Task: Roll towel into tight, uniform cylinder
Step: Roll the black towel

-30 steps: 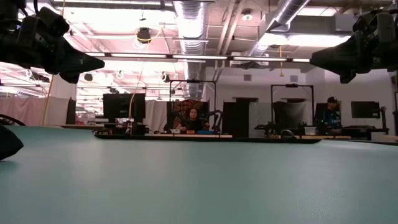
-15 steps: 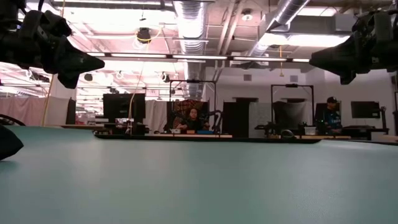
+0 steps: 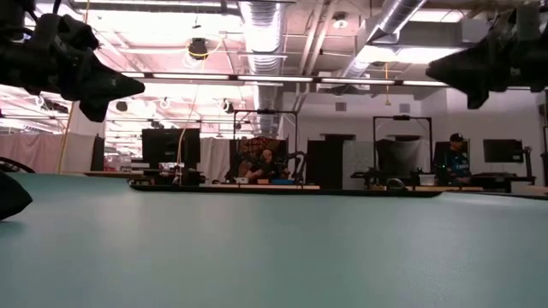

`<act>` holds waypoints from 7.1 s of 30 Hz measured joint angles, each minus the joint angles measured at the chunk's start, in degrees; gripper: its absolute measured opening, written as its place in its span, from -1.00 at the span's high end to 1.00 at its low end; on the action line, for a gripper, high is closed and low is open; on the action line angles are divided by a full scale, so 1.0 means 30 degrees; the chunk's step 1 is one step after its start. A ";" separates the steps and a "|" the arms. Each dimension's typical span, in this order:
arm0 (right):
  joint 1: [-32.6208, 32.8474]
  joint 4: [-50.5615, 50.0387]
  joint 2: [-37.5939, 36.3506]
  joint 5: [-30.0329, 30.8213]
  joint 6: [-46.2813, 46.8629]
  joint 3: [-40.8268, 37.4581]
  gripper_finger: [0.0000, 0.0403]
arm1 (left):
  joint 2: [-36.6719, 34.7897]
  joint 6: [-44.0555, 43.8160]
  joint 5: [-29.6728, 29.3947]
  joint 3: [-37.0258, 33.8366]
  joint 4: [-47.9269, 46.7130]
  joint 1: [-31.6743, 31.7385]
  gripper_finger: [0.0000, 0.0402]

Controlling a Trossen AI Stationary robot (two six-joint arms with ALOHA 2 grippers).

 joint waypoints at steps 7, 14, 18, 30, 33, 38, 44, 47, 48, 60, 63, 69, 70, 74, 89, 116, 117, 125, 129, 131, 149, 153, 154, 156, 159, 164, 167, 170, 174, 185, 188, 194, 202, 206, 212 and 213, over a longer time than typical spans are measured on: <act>-0.0050 0.0447 0.0002 -0.0022 -0.3689 0.1306 0.34 | 0.0000 -0.0734 -0.1396 0.0003 0.0315 0.0007 1.00; -0.0050 -0.0881 0.0013 -0.0009 -0.4691 0.1474 0.34 | -0.0003 -0.0030 -0.2007 0.0003 0.0547 0.0015 1.00; -0.0050 -0.2679 0.0013 0.0000 -0.4178 0.1481 0.34 | 0.0000 0.0191 -0.1149 0.0002 0.1128 0.0016 1.00; -0.0174 -0.4918 0.0013 0.1706 -0.2189 0.1503 -0.04 | 0.2177 0.2271 0.7263 0.3418 0.5810 -0.0798 0.54; -0.0174 -0.4913 0.0013 0.1696 -0.2170 0.1503 -0.16 | 0.4592 0.2524 0.7891 0.5334 0.5800 -0.1357 0.43; -0.0174 -0.4920 0.0013 0.1696 -0.2170 0.1503 -0.21 | 1.0257 0.2740 0.6616 1.0423 -0.0575 -0.2297 0.35; -0.0174 -0.5401 0.0013 0.1689 -0.2141 0.1510 -0.21 | 1.8040 -0.3090 0.3608 1.8473 -1.4997 -0.3516 0.37; -0.0174 -0.5606 0.0013 0.1689 -0.2141 0.1513 -0.21 | 2.1618 -0.6860 0.3660 2.1657 -2.0219 -0.4343 0.42; -0.0174 -0.5744 0.0013 0.1689 -0.2141 0.1523 -0.21 | 2.2733 -0.7703 0.3865 2.2492 -2.1512 -0.4664 0.44; -0.0116 -0.6749 0.0013 0.1481 -0.2119 0.1525 -0.21 | 3.2932 -1.2810 0.5345 2.9061 -2.8981 -0.7982 0.52; -0.0116 -0.6741 0.0013 0.1478 -0.2129 0.1525 -0.21 | 3.4207 -1.3747 0.6773 2.9714 -3.0665 -0.8430 0.50; -0.0116 -0.6843 0.0013 0.1478 -0.2170 0.1525 -0.21 | 3.4859 -1.4322 1.0198 2.9750 -3.0137 -0.9020 0.31; -0.0116 -0.6924 0.0006 0.1478 -0.2170 0.1525 -0.21 | 3.4855 -1.4319 1.0589 2.9750 -2.9661 -0.9049 0.26; -0.0116 -0.7378 0.0007 0.1478 -0.2170 0.1525 -0.21 | 3.4855 -1.4326 1.0562 2.9735 -2.8938 -0.9122 0.06; -0.0123 -0.7823 0.0006 0.1456 -0.1690 0.1539 -0.21 | 3.5822 -1.4537 0.9993 2.9638 -3.0016 -0.9999 -0.08; -0.0130 -0.7925 0.0006 0.1427 -0.0657 0.1539 -0.21 | 3.6895 -1.2829 1.0456 2.6530 -3.1590 -1.0571 0.43; -0.0130 -0.7958 0.0006 0.1427 -0.0655 0.1539 -0.21 | 3.6895 -1.2832 1.0362 2.6533 -3.1590 -1.0571 0.55; -0.0130 -0.8155 0.0006 0.1427 -0.0647 0.1539 -0.21 | 3.6895 -1.3499 0.9584 2.6565 -3.1485 -1.0462 0.99; -0.0130 -0.8162 0.0006 0.1427 -0.0647 0.1539 -0.21 | 3.6895 -1.3754 0.7923 2.7047 -3.1444 -1.0280 1.00; -0.0130 -0.8169 0.0006 0.1427 -0.0647 0.1539 -0.21 | 3.6895 -1.3798 0.6899 2.7314 -3.1355 -1.0094 1.00; -0.0138 -0.8126 0.0013 0.1434 0.1336 0.1539 -0.21 | 3.6652 -0.8575 -0.1623 2.8380 -2.7546 -0.7224 1.00; -0.0137 -0.8116 0.0020 0.1351 0.2149 0.1539 -0.21 | 3.6210 -0.5366 -0.3521 2.8388 -2.5327 -0.6020 1.00; -0.0136 -0.8041 0.0015 0.1228 0.2194 0.1533 -0.21 | 3.6046 -0.4469 -0.3743 2.8388 -2.4604 -0.5682 1.00; -0.0130 -0.7665 0.0129 0.0906 0.2190 0.1525 -0.21 | 3.5671 -0.2600 -0.3913 2.8388 -2.2968 -0.4969 1.00; -0.0136 -0.6729 0.0688 0.0511 0.1891 0.1517 -0.21 | 3.5196 0.0140 -0.3935 2.8395 -1.9952 -0.3983 1.00; -0.0136 -0.4374 0.2558 0.0036 0.1320 0.1517 -0.21 | 3.4738 0.4311 -0.3034 2.8691 -1.5544 -0.2757 1.00; -0.0128 -0.3003 0.4253 -0.0093 0.1334 0.1517 -0.21 | 3.4738 0.5860 -0.2917 2.9550 -1.4426 -0.2269 1.00; -0.0130 -0.1261 0.6324 -0.0067 0.1334 0.1517 -0.21 | 3.4738 0.6980 -0.2932 3.0536 -1.3344 -0.1857 1.00; -0.0116 0.1650 0.9487 -0.0060 0.1322 0.1517 -0.21 | 3.4738 0.7802 -0.2972 3.1883 -1.2891 -0.1355 1.00; 0.1532 1.0444 1.6108 -0.0042 -0.4546 0.1874 -0.21 | 3.4731 0.8382 -0.2932 3.2453 -1.3784 0.0681 1.00; 0.1968 1.0241 1.7573 -0.0038 -0.4815 0.2414 -0.21 | 3.4731 0.8532 -0.2932 3.2453 -1.3749 0.1168 1.00; 0.2468 1.0226 2.1530 0.1248 -0.5184 0.4024 -0.21 | 3.4731 0.8481 -0.2249 3.2453 -1.3481 0.1947 1.00; 0.3288 1.0288 2.7830 0.4242 -0.7446 0.7191 -0.21 | 3.4731 0.8532 -0.2183 3.2453 -1.3260 0.2237 1.00; 0.3403 1.0275 3.0217 0.5937 -0.8421 0.9044 -0.21 | 3.4723 0.8532 -0.2189 3.2453 -1.3237 0.2251 1.00; 0.3381 1.0296 3.3209 0.8402 -1.0275 1.1281 -0.21 | 3.4716 0.8518 -0.1647 3.2453 -1.3245 0.2251 1.00; 0.3381 1.0263 3.3681 0.8880 -1.0323 1.1674 -0.21 | 3.4716 0.8464 -0.1412 3.2453 -1.3225 0.2251 1.00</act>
